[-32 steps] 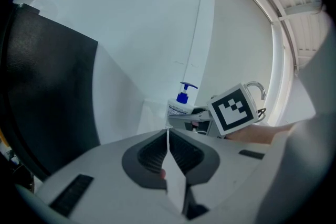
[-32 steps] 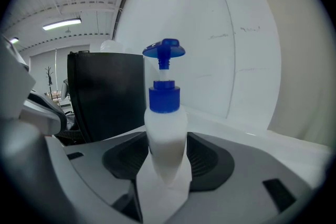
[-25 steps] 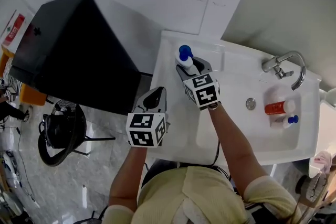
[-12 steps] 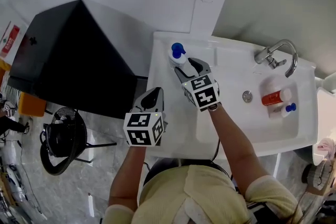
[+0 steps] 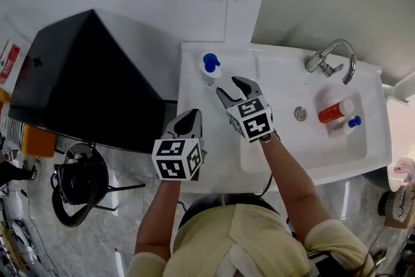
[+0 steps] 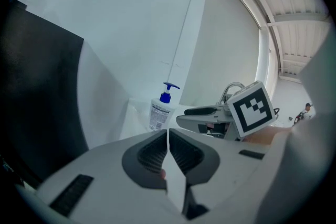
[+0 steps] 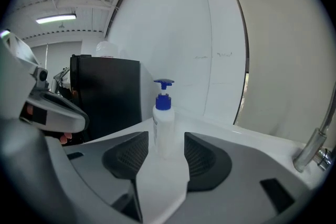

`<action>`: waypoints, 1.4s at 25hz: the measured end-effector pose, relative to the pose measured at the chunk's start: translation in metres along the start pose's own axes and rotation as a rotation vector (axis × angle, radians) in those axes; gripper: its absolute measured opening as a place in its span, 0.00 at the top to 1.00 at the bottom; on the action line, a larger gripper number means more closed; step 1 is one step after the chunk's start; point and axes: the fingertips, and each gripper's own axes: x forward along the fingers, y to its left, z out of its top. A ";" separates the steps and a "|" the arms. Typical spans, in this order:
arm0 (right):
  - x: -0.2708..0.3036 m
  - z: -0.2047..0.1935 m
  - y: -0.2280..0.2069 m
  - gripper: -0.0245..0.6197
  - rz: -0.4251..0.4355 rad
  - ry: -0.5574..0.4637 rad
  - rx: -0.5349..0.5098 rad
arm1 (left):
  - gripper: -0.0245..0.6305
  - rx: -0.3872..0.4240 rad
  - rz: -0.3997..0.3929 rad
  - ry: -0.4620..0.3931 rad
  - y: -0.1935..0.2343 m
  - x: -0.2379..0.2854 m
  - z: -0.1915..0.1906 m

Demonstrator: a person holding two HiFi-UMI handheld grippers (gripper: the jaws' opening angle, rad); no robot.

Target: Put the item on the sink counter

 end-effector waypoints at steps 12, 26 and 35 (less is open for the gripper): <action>-0.042 0.001 0.004 0.62 0.004 -0.046 0.052 | 0.89 -0.029 -0.048 0.000 -0.014 -0.005 0.001; -0.091 -0.002 0.018 0.70 0.073 -0.053 0.179 | 0.89 -0.050 -0.071 -0.029 -0.027 -0.017 0.004; -0.118 -0.013 0.017 0.75 0.061 -0.032 0.218 | 0.89 -0.044 -0.089 -0.044 -0.036 -0.029 0.007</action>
